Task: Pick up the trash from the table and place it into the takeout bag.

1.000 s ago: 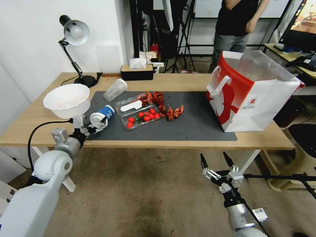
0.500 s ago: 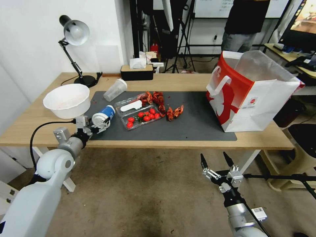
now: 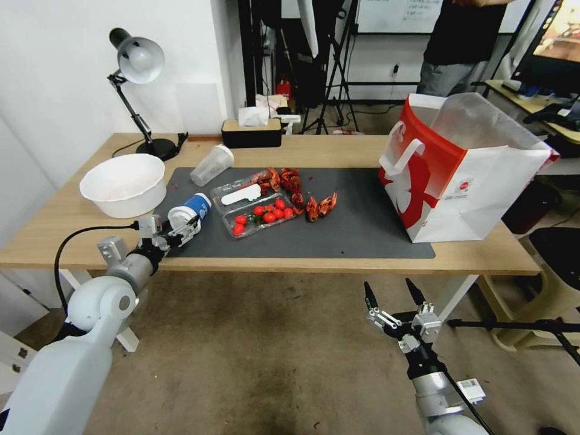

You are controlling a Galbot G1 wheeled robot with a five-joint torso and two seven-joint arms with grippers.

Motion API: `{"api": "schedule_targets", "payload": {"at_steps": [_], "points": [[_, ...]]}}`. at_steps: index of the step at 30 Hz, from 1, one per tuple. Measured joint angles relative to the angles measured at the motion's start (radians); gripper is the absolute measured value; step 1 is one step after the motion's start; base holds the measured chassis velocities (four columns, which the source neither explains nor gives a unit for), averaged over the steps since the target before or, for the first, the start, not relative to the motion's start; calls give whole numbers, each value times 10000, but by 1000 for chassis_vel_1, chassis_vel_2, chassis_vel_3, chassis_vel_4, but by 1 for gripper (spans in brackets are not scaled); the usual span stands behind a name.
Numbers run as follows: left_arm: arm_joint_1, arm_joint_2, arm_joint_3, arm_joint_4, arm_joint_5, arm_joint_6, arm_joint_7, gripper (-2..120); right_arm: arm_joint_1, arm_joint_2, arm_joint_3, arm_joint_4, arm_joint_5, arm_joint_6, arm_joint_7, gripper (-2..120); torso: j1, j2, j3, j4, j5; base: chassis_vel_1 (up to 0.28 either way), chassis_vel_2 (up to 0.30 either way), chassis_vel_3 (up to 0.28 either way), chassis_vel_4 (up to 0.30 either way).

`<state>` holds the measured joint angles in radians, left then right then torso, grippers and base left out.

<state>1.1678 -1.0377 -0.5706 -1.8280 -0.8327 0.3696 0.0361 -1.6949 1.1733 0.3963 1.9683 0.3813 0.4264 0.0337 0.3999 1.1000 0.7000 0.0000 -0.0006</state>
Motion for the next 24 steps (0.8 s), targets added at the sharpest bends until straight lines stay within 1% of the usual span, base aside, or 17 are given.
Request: {"api": "schedule_targets", "payload": {"at_steps": [1, 3, 4, 6, 7, 10, 11, 13, 15, 17, 19, 21, 22, 24], "points": [[0, 0, 0, 0, 0, 0, 0, 63, 0, 0, 0, 0, 0, 0, 0, 100, 0, 0, 0, 0, 0, 0, 0, 0, 0], [42, 43, -2, -177, -173, -762, 588, 62, 0, -2, -2, 0, 0, -2, 2, 100, 0, 0, 0, -1, 8, 0, 0, 0, 0], [42, 43, -2, -177, -173, -762, 588, 62, 0, -2, -2, 0, 0, -2, 2, 100, 0, 0, 0, -1, 8, 0, 0, 0, 0], [46, 137, 15, -353, -286, -1569, 1332, 62, 0, 5, -4, 0, -1, -2, 5, 100, 0, 0, 0, 0, 6, 0, 0, 0, 0], [29, 181, 22, -423, -316, -1748, 1541, 62, -1, 8, -6, 0, -1, -2, 5, 100, 0, 0, 0, 0, 7, 0, 0, 0, 0], [19, 196, 25, -444, -317, -1788, 1590, 62, -1, 10, -6, 0, -2, -2, 5, 100, 0, 0, 0, 0, 7, 0, 0, 0, 0], [-43, 267, 38, -518, -319, -1903, 1738, 62, -1, 16, -10, -3, -1, -2, 6, 100, 0, 0, 0, 0, 6, 0, 0, 0, 0], [-90, 314, 46, -552, -330, -1947, 1794, 62, -1, 19, -18, -5, -1, -2, 6, 100, 0, 0, 0, 0, 6, 0, 0, 0, 0], [-221, 441, 81, -600, -376, -2196, 1947, 62, 0, 30, -43, -11, -2, -2, 6, 100, 0, 0, 0, 0, 6, 0, 0, 0, 0], [-256, 471, 95, -611, -389, -2264, 1986, 62, 3, 31, -49, -11, -2, -2, 7, 100, 0, 0, 0, 0, 6, 0, 0, 0, 0], [-662, 680, 380, -656, -613, -2664, 2289, 62, 69, 16, -95, -23, -5, -27, 24, 100, 0, 0, 0, 3, 6, 0, 0, 0, 0], [-1088, 787, 720, -623, -707, -2767, 2460, 62, 66, 17, -94, -23, -13, -36, 33, 100, 0, 0, 0, 2, 6, 0, 0, 0, 0], [-1088, 787, 720, -623, -707, -2767, 2460, 62, 66, 17, -94, -23, -13, -36, 33, 100, 0, 0, 0, 2, 6, 0, 0, 0, 0], [-1840, 932, 1346, -463, -874, -2847, 2645, 62, 18, 49, -36, 29, -42, -40, 37, 100, 0, 0, 0, 0, 5, 0, 0, 0, 0]]}}
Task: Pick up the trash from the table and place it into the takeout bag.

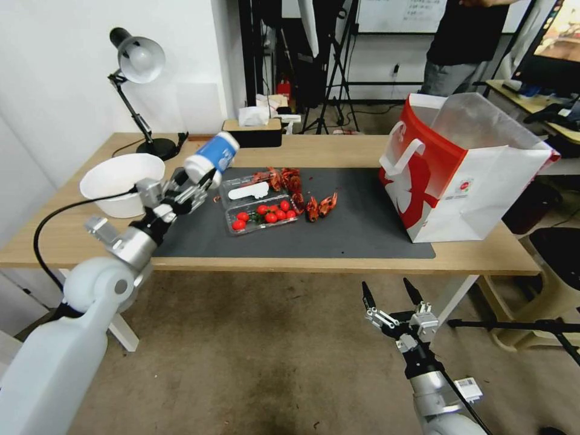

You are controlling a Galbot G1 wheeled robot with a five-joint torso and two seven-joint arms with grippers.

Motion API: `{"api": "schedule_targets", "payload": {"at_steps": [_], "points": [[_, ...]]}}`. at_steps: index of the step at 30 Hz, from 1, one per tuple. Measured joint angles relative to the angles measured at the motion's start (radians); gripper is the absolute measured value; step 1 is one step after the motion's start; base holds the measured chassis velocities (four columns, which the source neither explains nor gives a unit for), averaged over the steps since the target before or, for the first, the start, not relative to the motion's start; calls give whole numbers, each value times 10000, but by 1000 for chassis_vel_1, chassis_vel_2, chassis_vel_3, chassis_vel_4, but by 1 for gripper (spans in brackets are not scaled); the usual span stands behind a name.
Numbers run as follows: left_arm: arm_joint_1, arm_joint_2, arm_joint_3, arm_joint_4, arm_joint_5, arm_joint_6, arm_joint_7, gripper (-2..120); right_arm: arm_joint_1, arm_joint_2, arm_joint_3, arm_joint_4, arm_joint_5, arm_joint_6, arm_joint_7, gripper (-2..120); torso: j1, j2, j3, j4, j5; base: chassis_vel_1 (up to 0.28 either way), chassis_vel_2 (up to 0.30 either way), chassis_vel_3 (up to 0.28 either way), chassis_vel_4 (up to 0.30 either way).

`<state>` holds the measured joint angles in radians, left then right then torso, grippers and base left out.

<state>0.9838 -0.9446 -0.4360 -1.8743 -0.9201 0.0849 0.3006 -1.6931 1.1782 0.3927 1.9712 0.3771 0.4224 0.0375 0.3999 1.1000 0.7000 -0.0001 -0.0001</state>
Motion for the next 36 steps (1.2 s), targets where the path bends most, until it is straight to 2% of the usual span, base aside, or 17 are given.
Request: {"api": "schedule_targets", "payload": {"at_steps": [2, 4, 6, 8, 10, 13, 15, 16, 18, 21, 22, 24, 26, 29, 32, 35, 36], "points": [[-274, 42, 211, 63, -37, -14, 59, 62, -19, 15, 23, 19, -8, 0, 2, 100, 0, 0, 0, 1, 2, 0, 0, 0, 0], [-1122, 138, 905, 262, -130, -19, 194, 62, -89, 79, 89, 87, -58, 0, 3, 100, 0, 0, 0, 0, 1, 0, 0, 0, 0], [-1392, 153, 1123, 334, -155, -21, 217, 62, -106, 98, 105, 103, -78, 0, 4, 100, 0, -1, 1, 1, 1, 0, 0, 0, 0], [-2144, 139, 1743, 559, -239, -17, 322, 62, -161, 166, 147, 168, -156, -1, 3, 100, 1, -1, 0, -1, 4, 0, 0, 0, 0], [-2462, 81, 1995, 673, -276, 8, 342, 62, -182, 184, 159, 197, -180, -1, 4, 100, 0, -1, 0, 1, 0, 0, 0, 0, 0], [-3757, -318, 2982, 1169, -349, 86, 363, 62, -255, 253, 239, 293, -271, -1, 6, 100, 0, 0, 0, 0, 1, 0, 0, 0, 0], [-3925, -387, 3113, 1240, -349, 93, 363, 62, -268, 260, 255, 302, -281, -1, 7, 100, 1, 0, 1, -2, 2, 0, 0, 0, 0], [-4485, -645, 3554, 1493, -345, 153, 364, 62, -311, 275, 300, 335, -320, -1, 8, 100, 2, -1, 1, -3, 6, 0, 0, 0, 0], [-4686, -756, 3710, 1598, -330, 188, 363, 62, -326, 282, 317, 346, -341, -1, 8, 100, 2, -1, 1, -1, 6, 0, 0, 0, 0], [-5739, -1497, 4609, 2302, -155, 289, 365, 62, -416, 347, 443, 445, -442, -1, 14, 100, 3, -1, 1, 0, 5, 0, 0, 0, 0], [-5739, -1497, 4609, 2302, -155, 289, 365, 62, -416, 347, 443, 445, -442, -1, 14, 100, 3, -1, 1, 0, 5, 0, 0, 0, 0], [-6508, -2091, 5395, 2879, 69, 321, 383, 62, -473, 405, 484, 536, -524, -6, 14, 100, 2, -1, 1, -1, 3, 0, 0, 0, 0], [-6677, -2207, 5552, 3010, 134, 326, 391, 62, -485, 415, 489, 546, -541, -7, 15, 100, 3, -1, 1, -1, 3, 0, 0, 0, 0], [-7425, -2757, 6170, 3594, 419, 349, 392, 62, -545, 480, 519, 580, -611, -7, 15, 100, 3, -1, 1, 1, 3, 0, 0, 0, 0], [-8455, -3480, 6838, 4486, 1011, 290, 432, 62, -647, 576, 597, 586, -658, 26, -8, 100, 3, -1, 0, -3, 5, 0, 0, 0, 0], [-9076, -3806, 7336, 4948, 1313, 239, 503, 62, -700, 594, 654, 607, -662, 51, -23, 100, 3, -1, 0, 0, 3, 0, 0, 0, 0], [-9394, -3940, 7609, 5197, 1787, 156, 642, 62, -717, 595, 688, 609, -662, 61, -28, 100, 2, -1, 0, -2, 4, 0, 0, 0, 0]]}}
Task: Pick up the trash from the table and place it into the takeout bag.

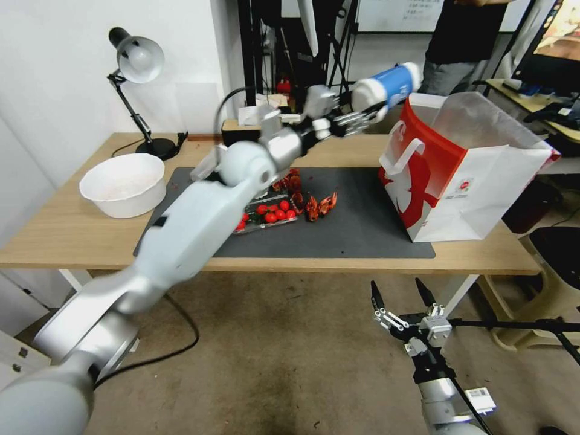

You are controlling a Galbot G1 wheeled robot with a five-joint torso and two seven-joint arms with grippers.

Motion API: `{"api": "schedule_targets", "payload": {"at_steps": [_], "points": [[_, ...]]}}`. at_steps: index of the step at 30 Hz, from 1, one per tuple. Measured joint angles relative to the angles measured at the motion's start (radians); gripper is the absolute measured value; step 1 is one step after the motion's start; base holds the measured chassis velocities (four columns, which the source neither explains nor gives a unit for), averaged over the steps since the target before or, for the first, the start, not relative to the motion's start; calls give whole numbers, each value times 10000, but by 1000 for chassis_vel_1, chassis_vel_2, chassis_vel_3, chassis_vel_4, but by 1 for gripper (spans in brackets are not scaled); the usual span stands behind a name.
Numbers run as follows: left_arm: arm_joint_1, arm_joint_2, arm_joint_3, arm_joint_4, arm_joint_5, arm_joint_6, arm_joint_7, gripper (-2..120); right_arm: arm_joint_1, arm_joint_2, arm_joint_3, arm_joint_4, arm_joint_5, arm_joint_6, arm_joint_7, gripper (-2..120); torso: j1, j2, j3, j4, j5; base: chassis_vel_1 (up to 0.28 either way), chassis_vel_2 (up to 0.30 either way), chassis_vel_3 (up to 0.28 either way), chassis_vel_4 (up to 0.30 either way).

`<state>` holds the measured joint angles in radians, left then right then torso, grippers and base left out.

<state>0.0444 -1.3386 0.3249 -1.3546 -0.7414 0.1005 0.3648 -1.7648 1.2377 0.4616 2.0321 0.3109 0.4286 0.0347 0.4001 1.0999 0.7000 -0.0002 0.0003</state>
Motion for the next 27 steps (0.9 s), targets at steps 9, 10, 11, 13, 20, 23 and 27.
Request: {"api": "schedule_targets", "payload": {"at_steps": [9, 10, 11, 13, 20, 23, 27], "points": [[-1324, -465, 1309, 1185, 1294, -159, 440, 62, -23, 10, 69, -40, 33, 105, -19, 100, -1, 0, 0, 4, -1, 0, 0, 0, 0], [-1468, -615, 1368, 1374, 1295, -156, 440, 62, -29, 18, 69, -75, 42, 147, -24, 100, -1, 0, 0, 2, -2, 0, 0, 0, 0], [-1523, -669, 1385, 1429, 1305, -152, 440, 62, -31, 19, 69, -91, 50, 163, -26, 100, -1, 0, 0, 2, -1, 0, 0, 0, 0], [-1637, -754, 1435, 1510, 1411, -144, 469, 62, -35, 15, 71, -118, 66, 194, -29, 100, -1, 0, 0, 2, -2, 0, 0, 0, 0], [-2259, -971, 1940, 2076, 3353, -700, 965, 62, 20, -45, 84, -259, 119, 238, -34, 100, 0, 0, 0, 2, -3, 0, 0, 0, 0], [-2340, -974, 1987, 2103, 3491, -741, 1020, 62, 38, -45, 68, -277, 122, 239, -34, 100, 0, 0, 0, 2, -2, 0, 0, 0, 0], [-2571, -963, 2081, 2139, 3689, -770, 1191, 64, 86, -41, 27, -369, 133, 246, -36, 100, -1, 0, 0, 3, -2, 0, 0, 0, 0]]}}
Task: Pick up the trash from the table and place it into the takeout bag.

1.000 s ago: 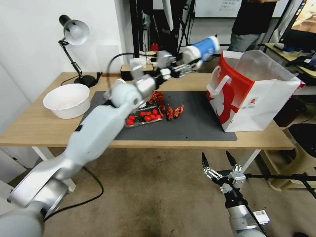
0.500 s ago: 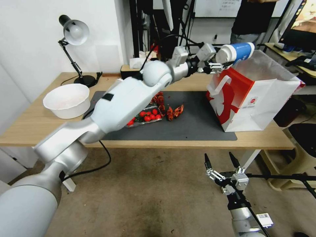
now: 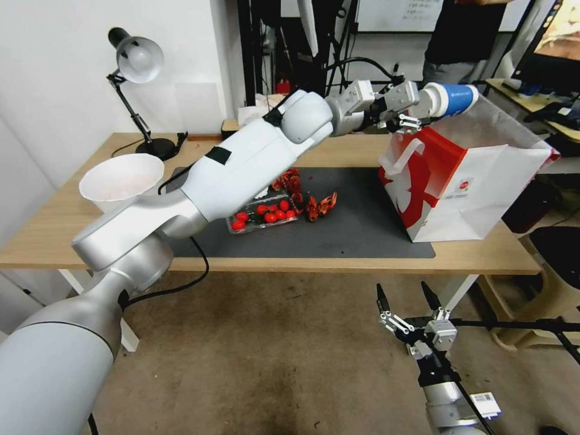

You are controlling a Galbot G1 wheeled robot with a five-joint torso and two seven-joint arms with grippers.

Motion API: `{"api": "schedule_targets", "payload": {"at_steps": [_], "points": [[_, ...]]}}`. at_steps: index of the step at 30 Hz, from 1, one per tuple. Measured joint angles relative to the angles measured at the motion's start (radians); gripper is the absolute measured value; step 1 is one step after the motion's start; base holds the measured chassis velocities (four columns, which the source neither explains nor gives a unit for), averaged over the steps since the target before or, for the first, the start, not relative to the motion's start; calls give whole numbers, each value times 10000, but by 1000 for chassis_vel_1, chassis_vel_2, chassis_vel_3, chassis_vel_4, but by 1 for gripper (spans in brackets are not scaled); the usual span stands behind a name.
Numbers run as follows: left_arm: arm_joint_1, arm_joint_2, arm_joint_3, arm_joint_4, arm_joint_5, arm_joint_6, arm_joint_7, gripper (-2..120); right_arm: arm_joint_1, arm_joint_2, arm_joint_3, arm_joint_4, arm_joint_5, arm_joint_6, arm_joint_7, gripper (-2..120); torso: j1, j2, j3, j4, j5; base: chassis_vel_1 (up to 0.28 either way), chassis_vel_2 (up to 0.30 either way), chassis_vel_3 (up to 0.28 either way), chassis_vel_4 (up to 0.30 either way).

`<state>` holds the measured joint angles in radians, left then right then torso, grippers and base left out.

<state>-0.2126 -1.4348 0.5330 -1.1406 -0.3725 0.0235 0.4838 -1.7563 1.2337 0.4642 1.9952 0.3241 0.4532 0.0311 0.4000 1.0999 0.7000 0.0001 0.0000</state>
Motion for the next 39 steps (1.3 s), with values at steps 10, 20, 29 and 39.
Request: {"api": "schedule_targets", "payload": {"at_steps": [10, 20, 29, 39], "points": [[-58, -23, -13, -5, -83, 29, 9, 97, 33, 63, -5, -221, 86, 52, -13, 100, 0, 0, 0, -1, 0, 0, 0, 0, 0], [47, 47, -328, -174, -319, 105, -203, 100, 51, 101, -53, -275, 94, 65, -31, 100, 0, 1, 0, -2, -1, 0, 0, 0, 0], [800, 593, -868, -560, -799, 241, -543, 100, 43, 94, -87, -258, 56, 47, -32, 100, 0, 2, 0, -1, -2, 0, 0, 0, 0], [3315, 2023, -2809, -2678, -1005, 1185, -2004, 100, 72, 137, -122, -321, 33, 21, -31, 100, -1, 2, -1, 0, -3, 0, 0, 0, 0]]}}
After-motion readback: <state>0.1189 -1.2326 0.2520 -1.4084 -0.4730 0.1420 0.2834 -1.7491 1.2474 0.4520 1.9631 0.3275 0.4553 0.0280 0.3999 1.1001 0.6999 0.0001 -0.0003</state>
